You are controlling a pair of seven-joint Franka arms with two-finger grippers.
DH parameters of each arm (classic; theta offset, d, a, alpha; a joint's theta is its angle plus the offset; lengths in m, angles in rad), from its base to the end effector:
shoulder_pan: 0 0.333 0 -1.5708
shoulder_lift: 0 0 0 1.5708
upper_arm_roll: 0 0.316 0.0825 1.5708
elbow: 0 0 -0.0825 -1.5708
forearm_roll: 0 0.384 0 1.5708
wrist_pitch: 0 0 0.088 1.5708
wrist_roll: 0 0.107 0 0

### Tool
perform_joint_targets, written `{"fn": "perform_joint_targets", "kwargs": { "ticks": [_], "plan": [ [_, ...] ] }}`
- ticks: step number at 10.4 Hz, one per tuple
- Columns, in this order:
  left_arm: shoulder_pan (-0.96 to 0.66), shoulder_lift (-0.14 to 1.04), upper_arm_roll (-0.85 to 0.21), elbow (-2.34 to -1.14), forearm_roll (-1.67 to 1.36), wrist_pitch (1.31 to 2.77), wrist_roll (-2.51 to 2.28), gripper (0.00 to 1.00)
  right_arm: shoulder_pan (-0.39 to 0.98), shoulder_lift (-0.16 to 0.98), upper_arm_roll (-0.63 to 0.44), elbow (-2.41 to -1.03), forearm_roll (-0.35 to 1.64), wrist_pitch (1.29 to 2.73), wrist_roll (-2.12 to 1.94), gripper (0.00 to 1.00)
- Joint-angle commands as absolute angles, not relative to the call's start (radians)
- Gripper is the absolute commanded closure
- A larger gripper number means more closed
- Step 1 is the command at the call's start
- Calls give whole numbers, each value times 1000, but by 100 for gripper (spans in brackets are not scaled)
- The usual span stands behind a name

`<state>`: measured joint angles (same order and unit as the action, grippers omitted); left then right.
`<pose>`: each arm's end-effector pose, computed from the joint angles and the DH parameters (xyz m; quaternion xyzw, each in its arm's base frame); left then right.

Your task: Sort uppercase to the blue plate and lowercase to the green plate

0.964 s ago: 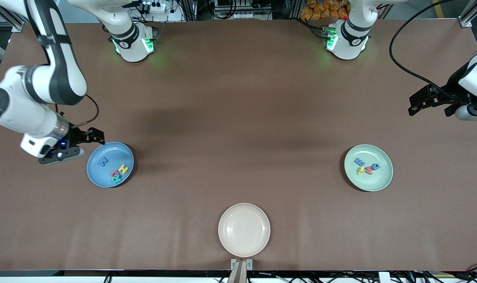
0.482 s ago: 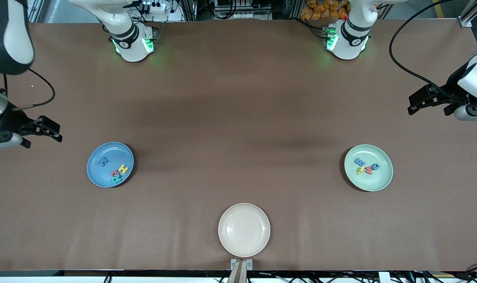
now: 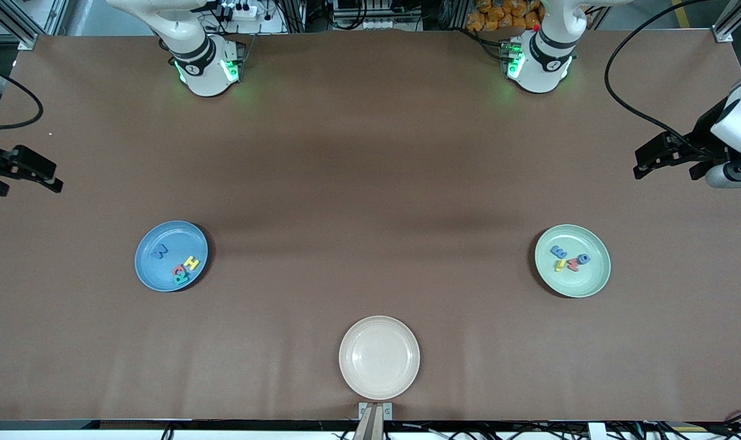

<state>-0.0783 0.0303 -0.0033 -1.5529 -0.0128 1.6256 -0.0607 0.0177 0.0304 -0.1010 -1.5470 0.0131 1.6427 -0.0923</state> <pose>0.5675 -0.0477 0.6209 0.9997 -0.0102 0.0207 0.0079 0.5696 -0.0453 0.6254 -0.9994 -0.0043 -0.0330 0.0021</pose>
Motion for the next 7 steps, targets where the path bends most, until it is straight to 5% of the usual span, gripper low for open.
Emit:
{"fn": "perform_joint_targets", "kwargs": {
  "ticks": [1,7],
  "plan": [
    [-77,28,-8,-1545,-23,1612,-77,0,18,32,-87,-1490,-18,1540,-29,0],
    [-83,35,-8,-1532,18,1614,-74,0,40,29,-89,-1489,-11,1569,-46,0]
  ]
}}
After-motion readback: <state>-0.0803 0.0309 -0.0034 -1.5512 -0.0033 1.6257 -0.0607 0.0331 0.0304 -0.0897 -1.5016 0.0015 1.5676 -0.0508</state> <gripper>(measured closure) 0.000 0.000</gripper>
